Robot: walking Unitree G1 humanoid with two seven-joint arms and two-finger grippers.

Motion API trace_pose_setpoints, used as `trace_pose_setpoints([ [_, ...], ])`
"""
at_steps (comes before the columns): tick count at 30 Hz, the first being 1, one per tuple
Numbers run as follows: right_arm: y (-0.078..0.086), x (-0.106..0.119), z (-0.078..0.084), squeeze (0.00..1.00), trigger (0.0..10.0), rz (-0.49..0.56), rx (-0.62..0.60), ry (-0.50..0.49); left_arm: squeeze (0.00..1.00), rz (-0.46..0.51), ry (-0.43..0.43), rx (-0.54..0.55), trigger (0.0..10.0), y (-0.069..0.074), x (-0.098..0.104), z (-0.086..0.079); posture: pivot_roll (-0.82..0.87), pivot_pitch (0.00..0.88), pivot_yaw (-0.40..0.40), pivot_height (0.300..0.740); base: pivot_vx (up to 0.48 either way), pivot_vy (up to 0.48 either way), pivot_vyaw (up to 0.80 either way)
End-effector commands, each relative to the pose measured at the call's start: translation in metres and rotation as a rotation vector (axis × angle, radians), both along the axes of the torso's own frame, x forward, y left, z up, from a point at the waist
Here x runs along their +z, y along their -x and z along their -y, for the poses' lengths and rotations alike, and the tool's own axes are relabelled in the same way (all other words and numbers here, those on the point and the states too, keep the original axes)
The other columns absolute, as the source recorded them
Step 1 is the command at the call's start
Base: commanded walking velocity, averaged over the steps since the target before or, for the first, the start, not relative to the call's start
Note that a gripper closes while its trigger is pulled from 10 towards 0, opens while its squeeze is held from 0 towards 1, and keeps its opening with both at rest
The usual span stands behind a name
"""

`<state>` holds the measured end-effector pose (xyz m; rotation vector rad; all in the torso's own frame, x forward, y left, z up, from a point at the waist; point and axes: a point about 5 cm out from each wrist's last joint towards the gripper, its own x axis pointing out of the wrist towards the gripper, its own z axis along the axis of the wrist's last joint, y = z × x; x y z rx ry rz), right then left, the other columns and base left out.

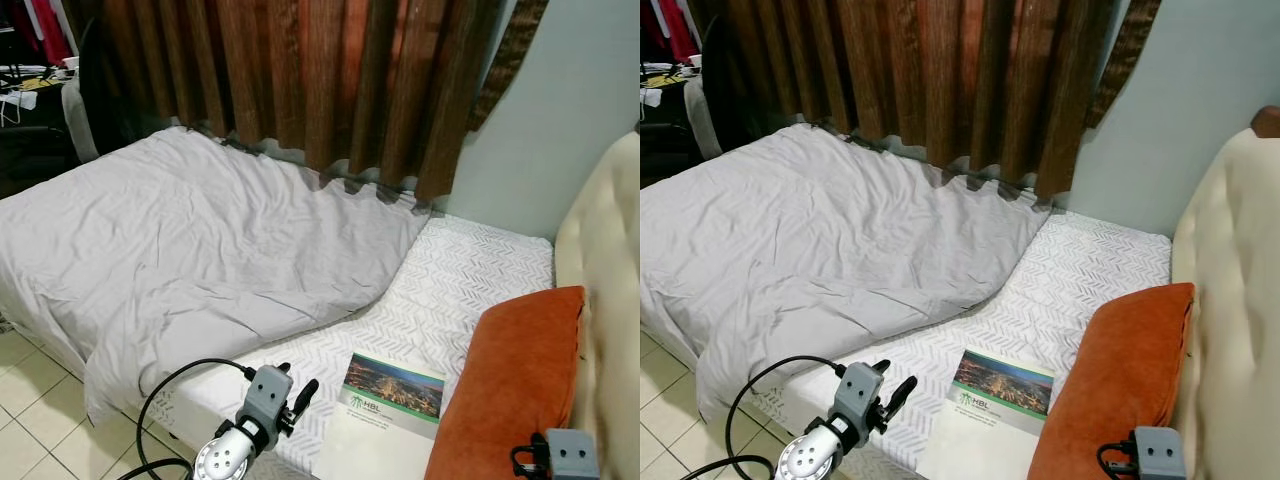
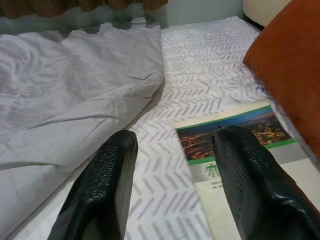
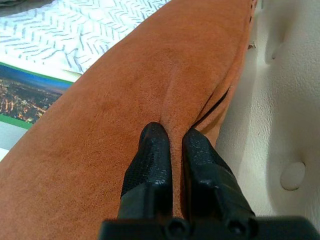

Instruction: Clean up the room

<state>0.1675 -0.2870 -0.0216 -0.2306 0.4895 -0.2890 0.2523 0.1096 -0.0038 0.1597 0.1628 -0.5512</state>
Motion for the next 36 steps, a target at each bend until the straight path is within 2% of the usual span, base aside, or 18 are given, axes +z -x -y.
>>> trace_pose_setpoints([
  [1,0.032,-0.015,0.017,0.00,10.0,-0.102,-0.116,-0.015,0.00,-0.005,-0.001,-0.026,10.0,0.004,-0.002,0.004,-0.10,0.007,-0.052,0.740,0.000,0.000,0.00],
  [4,0.036,-0.017,0.021,0.00,10.0,-0.133,-0.127,0.007,0.00,-0.006,0.001,-0.027,10.0,0.004,-0.002,0.004,-0.10,0.006,-0.053,0.740,0.000,0.000,0.00],
  [9,0.047,-0.020,0.038,0.00,10.0,-0.215,-0.197,0.080,0.00,-0.006,-0.002,-0.027,10.0,0.002,-0.002,0.004,-0.10,0.007,-0.053,0.740,0.000,0.000,0.00],
  [14,0.056,-0.022,0.046,0.00,10.0,-0.289,-0.197,0.147,0.00,-0.006,0.000,-0.032,10.0,0.003,-0.002,0.005,-0.10,0.011,-0.057,0.740,0.000,0.000,0.00],
  [17,0.065,-0.023,0.052,0.00,10.0,-0.309,-0.218,0.156,0.00,-0.006,0.005,-0.033,10.0,0.003,-0.002,0.005,-0.10,0.014,-0.057,0.740,0.000,0.000,0.00],
  [20,0.066,-0.022,0.054,0.00,10.0,-0.300,-0.229,0.154,0.00,-0.004,0.013,-0.036,10.0,0.004,-0.002,0.006,-0.10,0.015,-0.056,0.740,0.000,0.000,0.00],
  [21,0.064,-0.020,0.055,0.42,10.0,-0.287,-0.231,0.154,0.00,-0.001,0.015,-0.044,10.0,0.004,-0.001,0.007,-0.11,0.016,-0.053,0.740,0.000,0.000,0.00],
  [22,0.059,-0.019,0.055,1.00,10.0,-0.273,-0.222,0.158,0.00,0.000,0.016,-0.051,10.0,0.004,-0.001,0.008,-0.11,0.016,-0.053,0.740,0.000,0.000,0.00],
  [24,0.056,-0.018,0.055,1.00,10.0,-0.265,-0.215,0.163,0.00,0.001,0.016,-0.055,10.0,0.004,-0.001,0.009,-0.11,0.016,-0.053,0.740,0.000,0.000,0.00],
  [25,0.046,-0.016,0.054,1.00,10.0,-0.237,-0.205,0.166,0.00,0.008,0.009,-0.067,10.0,0.004,0.000,0.010,-0.11,0.015,-0.049,0.740,0.000,0.000,0.00],
  [27,0.037,-0.013,0.052,1.00,10.0,-0.203,-0.193,0.168,0.00,0.012,0.001,-0.077,10.0,0.002,0.001,0.011,-0.11,0.012,-0.043,0.740,0.000,0.000,0.00],
  [31,0.017,-0.006,0.048,1.00,10.0,-0.143,-0.170,0.163,0.00,-0.024,0.015,-0.083,10.0,-0.001,0.001,0.013,-0.11,0.011,-0.040,0.740,0.000,0.000,0.00],
  [32,0.008,-0.003,0.046,1.00,10.0,-0.114,-0.165,0.157,0.00,-0.030,0.001,-0.084,10.0,-0.002,0.001,0.014,-0.11,0.009,-0.038,0.740,0.000,0.000,0.00],
  [36,-0.002,0.002,0.045,1.00,10.0,-0.081,-0.151,0.155,0.00,-0.042,-0.016,-0.063,10.0,-0.005,0.000,0.012,-0.11,0.008,-0.038,0.740,0.000,0.000,0.00],
])
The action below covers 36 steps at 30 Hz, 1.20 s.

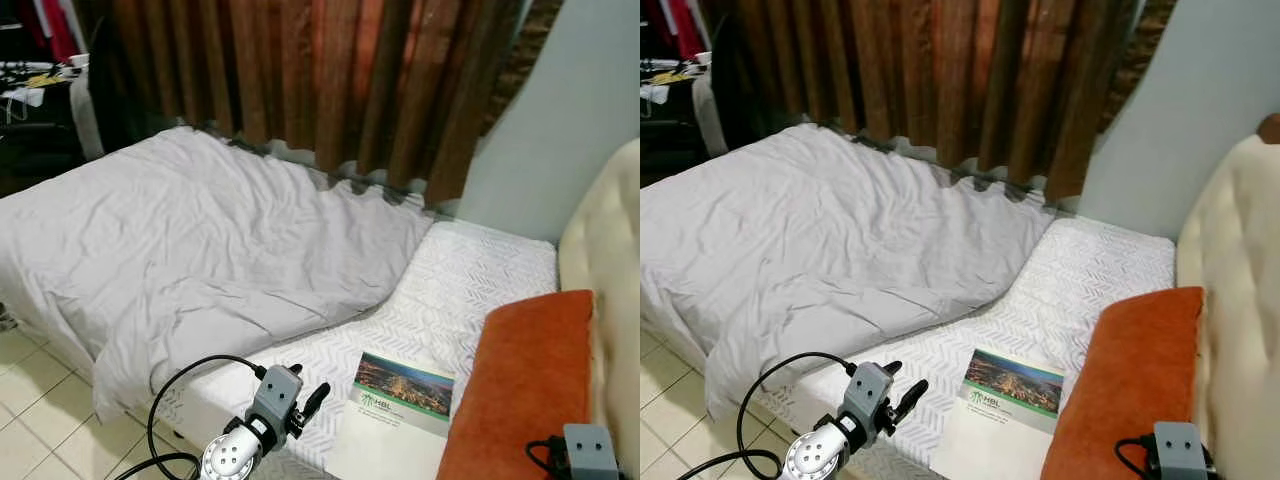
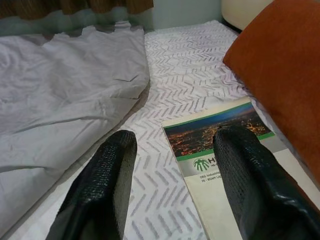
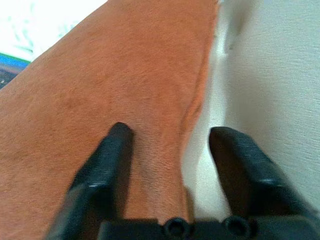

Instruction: Clean up the room

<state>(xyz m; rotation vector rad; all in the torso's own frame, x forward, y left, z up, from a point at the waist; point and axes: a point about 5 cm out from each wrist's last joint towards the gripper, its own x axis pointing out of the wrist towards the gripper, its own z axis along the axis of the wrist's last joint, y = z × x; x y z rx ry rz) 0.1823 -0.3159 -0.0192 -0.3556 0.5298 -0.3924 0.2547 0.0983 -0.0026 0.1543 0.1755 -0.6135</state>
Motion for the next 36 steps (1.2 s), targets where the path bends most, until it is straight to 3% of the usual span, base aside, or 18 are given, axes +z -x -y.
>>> trace_pose_setpoints([
  [1,0.013,-0.001,0.016,1.00,10.0,-0.026,-0.076,0.017,0.00,-0.022,-0.023,-0.003,10.0,-0.002,-0.001,0.000,-0.11,0.008,-0.038,0.740,0.000,0.000,0.00],
  [6,0.015,0.006,0.015,1.00,10.0,0.042,-0.033,0.056,0.00,-0.049,-0.042,0.039,10.0,-0.007,-0.002,-0.006,-0.10,0.006,-0.039,0.740,0.000,0.000,0.00],
  [9,-0.009,0.034,0.014,1.00,10.0,0.167,0.075,0.206,0.00,-0.031,-0.033,0.052,10.0,-0.014,0.004,-0.009,-0.10,0.005,-0.039,0.740,0.000,0.000,0.00],
  [10,-0.009,0.034,0.014,1.00,10.0,0.167,0.075,0.206,0.00,-0.031,-0.033,0.052,10.0,-0.014,0.004,-0.009,-0.10,0.005,-0.039,0.740,0.000,0.000,0.00],
  [11,-0.021,0.052,0.010,1.00,10.0,0.242,0.142,0.281,0.00,-0.012,-0.027,0.052,10.0,-0.017,0.008,-0.009,-0.10,0.004,-0.040,0.740,0.000,0.000,0.00],
  [13,-0.025,0.060,0.007,1.00,10.0,0.274,0.169,0.308,0.00,-0.001,-0.024,0.050,10.0,-0.019,0.010,-0.008,-0.10,0.002,-0.038,0.740,0.000,0.000,0.00],
  [18,-0.039,0.086,-0.001,1.00,10.0,0.387,0.202,0.331,0.00,0.025,-0.024,0.036,10.0,-0.020,0.014,-0.007,-0.10,0.000,-0.036,0.740,0.000,0.000,0.00],
  [22,-0.044,0.085,-0.019,1.00,10.0,0.423,0.174,0.210,0.00,0.051,-0.040,0.062,10.0,-0.021,0.016,-0.011,-0.10,0.000,-0.040,0.740,0.000,0.000,0.00],
  [23,-0.042,0.076,-0.029,0.00,10.0,0.404,0.187,0.141,0.00,0.052,-0.077,0.079,10.0,-0.023,0.016,-0.013,-0.10,0.000,-0.041,0.740,0.000,0.000,0.00],
  [26,-0.041,0.073,-0.032,0.00,10.0,0.398,0.198,0.123,0.00,0.052,-0.092,0.083,10.0,-0.024,0.017,-0.013,-0.10,0.000,-0.041,0.740,0.000,0.000,0.00],
  [30,-0.033,0.062,-0.052,0.00,10.0,0.375,0.244,0.071,0.00,0.033,-0.051,0.097,10.0,-0.027,0.018,-0.014,-0.09,0.000,-0.043,0.740,0.000,0.000,0.00],
  [33,-0.029,0.055,-0.066,0.00,10.0,0.348,0.287,0.027,0.00,0.013,-0.032,0.113,10.0,-0.028,0.019,-0.016,-0.08,0.000,-0.042,0.740,0.000,0.456,-0.24],
  [36,-0.030,0.050,-0.068,0.00,10.0,0.336,0.273,-0.046,0.00,0.003,-0.034,0.123,10.0,-0.029,0.018,-0.016,-0.09,0.000,-0.038,0.740,0.000,0.480,-0.80],
])
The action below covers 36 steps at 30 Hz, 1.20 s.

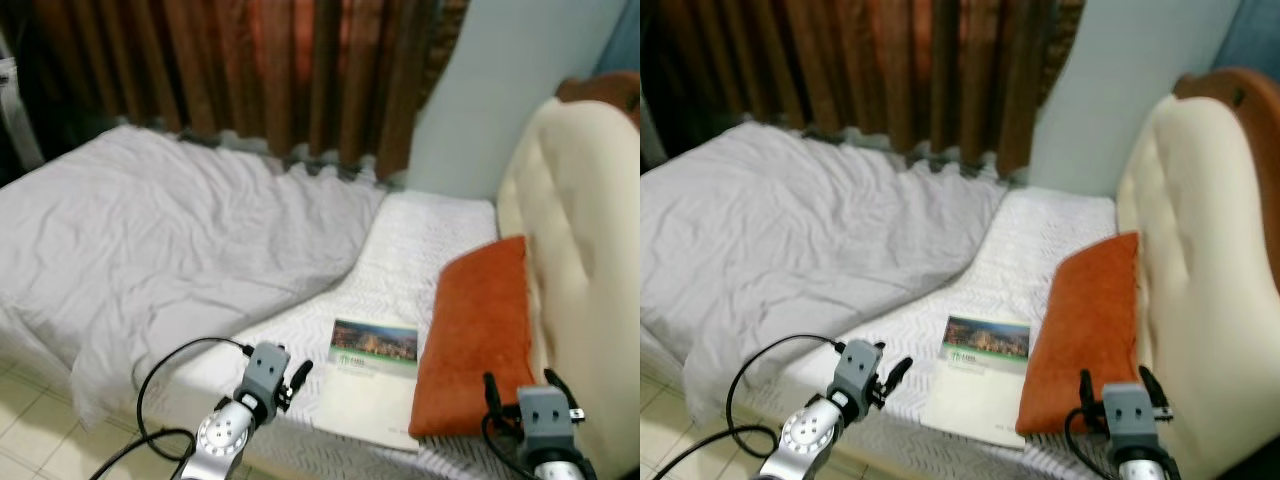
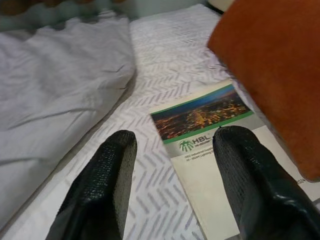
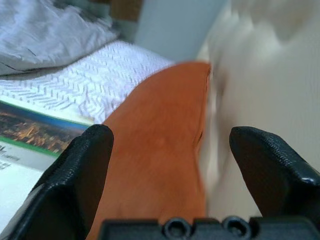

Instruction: Clean up the room

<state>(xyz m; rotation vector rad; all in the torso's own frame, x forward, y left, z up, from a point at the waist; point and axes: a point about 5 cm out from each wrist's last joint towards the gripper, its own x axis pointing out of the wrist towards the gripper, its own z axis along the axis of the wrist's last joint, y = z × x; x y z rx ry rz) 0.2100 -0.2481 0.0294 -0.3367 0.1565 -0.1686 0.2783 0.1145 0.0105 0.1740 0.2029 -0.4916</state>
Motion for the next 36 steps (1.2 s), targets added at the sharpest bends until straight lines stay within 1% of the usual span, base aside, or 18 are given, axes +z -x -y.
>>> trace_pose_setpoints([
  [1,-0.003,0.002,0.000,0.00,10.0,0.002,-0.004,-0.032,0.00,0.008,0.004,0.008,10.0,-0.006,0.005,0.000,-0.09,0.000,-0.036,0.740,0.000,0.450,-0.80],
  [3,-0.004,0.002,0.000,0.00,10.0,-0.002,-0.004,-0.031,0.00,0.018,-0.020,0.011,10.0,-0.007,0.006,0.000,-0.09,0.000,-0.035,0.740,0.000,0.000,-0.80],
  [7,-0.009,0.000,-0.001,0.00,10.0,-0.017,-0.011,-0.047,0.00,0.009,-0.019,0.022,10.0,-0.011,0.008,0.001,-0.09,0.000,-0.032,0.740,0.000,0.000,-0.80],
  [10,-0.010,0.000,-0.001,0.00,10.0,-0.017,-0.013,-0.049,0.00,0.008,-0.018,0.030,10.0,-0.012,0.009,0.001,-0.09,0.000,-0.031,0.740,0.000,0.000,0.00],
  [15,-0.013,-0.005,-0.012,0.00,10.0,-0.048,0.043,-0.097,0.00,0.028,-0.018,0.091,10.0,-0.015,0.012,0.001,-0.09,0.000,-0.031,0.740,0.000,0.000,0.00],
  [17,-0.013,-0.006,-0.014,0.00,10.0,-0.049,0.051,-0.112,0.00,0.019,0.027,0.116,10.0,-0.016,0.013,0.000,-0.09,0.000,-0.033,0.740,0.403,0.000,0.00],
  [19,-0.013,-0.007,-0.017,0.00,10.0,-0.055,0.059,-0.124,0.00,0.015,0.042,0.118,10.0,-0.016,0.013,0.001,-0.08,0.000,-0.033,0.740,0.480,0.000,0.00],
  [23,-0.013,-0.010,-0.019,0.00,10.0,-0.075,0.063,-0.153,0.00,0.018,0.040,0.109,10.0,-0.016,0.014,0.003,-0.08,0.000,-0.033,0.740,0.480,0.000,0.00],
  [29,-0.014,-0.011,-0.020,0.00,10.0,-0.081,0.065,-0.168,0.00,0.015,0.031,0.100,10.0,-0.017,0.014,0.003,-0.08,0.000,-0.032,0.740,0.480,0.000,0.00],
  [31,-0.014,-0.013,-0.022,0.00,10.0,-0.100,0.075,-0.172,0.00,0.019,0.022,0.086,10.0,-0.017,0.014,0.004,-0.08,0.000,-0.032,0.740,0.480,0.000,0.00],
  [36,-0.014,-0.014,-0.023,0.00,10.0,-0.105,0.086,-0.186,0.00,0.020,0.028,0.087,10.0,-0.020,0.017,0.005,-0.08,0.009,-0.027,0.740,0.480,0.000,-0.78],
])
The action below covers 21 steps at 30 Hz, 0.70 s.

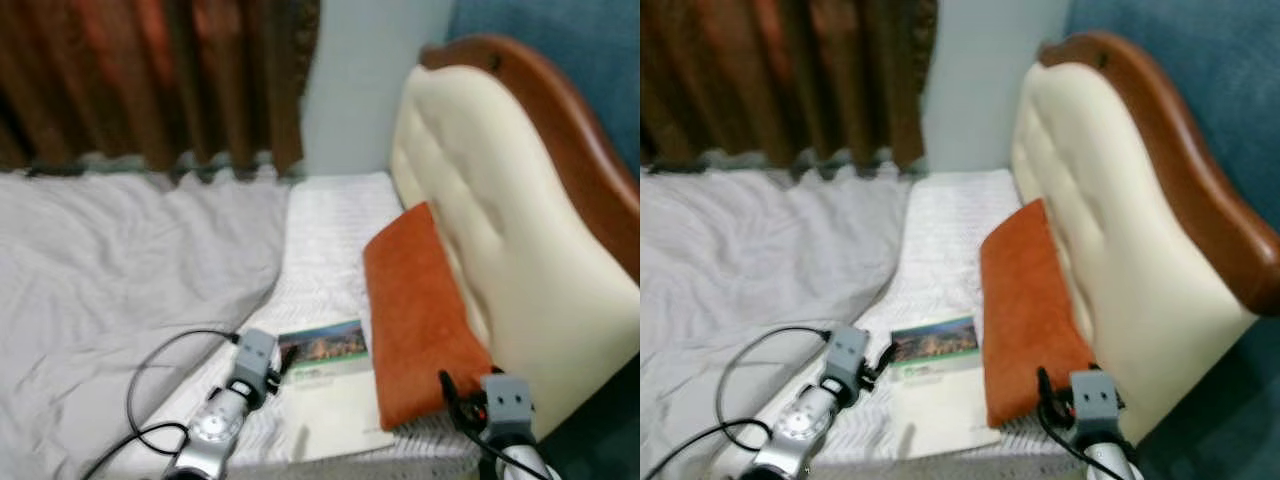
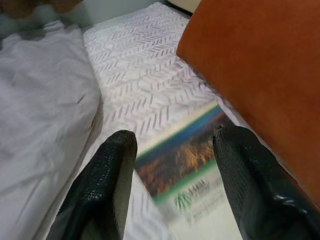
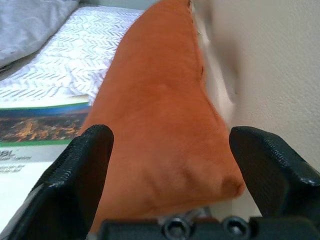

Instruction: Clean up the room

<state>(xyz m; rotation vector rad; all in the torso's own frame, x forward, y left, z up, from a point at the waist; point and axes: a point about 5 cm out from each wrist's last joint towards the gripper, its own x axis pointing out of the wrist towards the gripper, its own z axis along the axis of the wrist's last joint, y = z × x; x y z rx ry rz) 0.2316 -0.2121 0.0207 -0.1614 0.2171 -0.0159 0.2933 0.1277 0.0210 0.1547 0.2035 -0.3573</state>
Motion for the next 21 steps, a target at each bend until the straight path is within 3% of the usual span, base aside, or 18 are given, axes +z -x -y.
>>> trace_pose_setpoints([
  [1,0.007,-0.005,0.013,0.00,10.0,-0.036,-0.035,0.008,0.00,0.014,0.022,-0.047,10.0,-0.005,0.007,0.018,-0.08,0.009,-0.027,0.740,0.480,0.000,-0.80],
  [4,0.002,-0.003,0.012,0.00,10.0,-0.033,-0.042,-0.039,0.00,0.016,0.029,-0.033,10.0,-0.007,0.008,0.019,-0.09,0.015,-0.025,0.740,0.425,0.000,0.00],
  [5,-0.003,-0.001,0.008,0.00,10.0,-0.047,-0.051,-0.202,0.00,0.017,0.034,-0.030,10.0,-0.008,0.010,0.019,-0.09,0.045,-0.024,0.740,0.000,0.000,0.00],
  [6,-0.003,-0.001,0.008,0.00,10.0,-0.047,-0.051,-0.202,0.00,0.017,0.034,-0.030,10.0,-0.008,0.010,0.019,-0.09,0.045,-0.024,0.740,0.000,0.000,0.00],
  [8,-0.007,0.009,-0.004,0.00,10.0,-0.039,-0.012,-0.430,0.00,0.017,0.045,-0.036,10.0,-0.008,0.011,0.018,-0.09,0.068,-0.026,0.740,0.000,0.000,0.00],
  [10,-0.005,0.012,-0.011,0.00,10.0,-0.052,0.020,-0.507,0.00,0.021,0.046,-0.037,10.0,-0.007,0.012,0.016,-0.09,0.084,-0.028,0.740,0.000,0.000,0.00],
  [14,0.007,0.005,-0.017,0.00,10.0,-0.100,0.031,-0.543,0.00,0.033,0.039,-0.047,10.0,-0.004,0.012,0.012,-0.08,0.098,-0.031,0.740,0.000,0.000,0.00],
  [15,0.010,0.003,-0.016,1.00,10.0,-0.106,0.022,-0.544,0.00,0.037,0.040,-0.051,10.0,-0.003,0.012,0.012,-0.08,0.099,-0.033,0.740,0.000,0.000,0.00],
  [21,0.020,0.005,-0.002,1.00,10.0,-0.116,-0.049,-0.576,0.00,0.051,0.042,-0.058,10.0,-0.003,0.015,0.010,-0.08,0.100,-0.040,0.740,0.000,0.000,0.00],
])
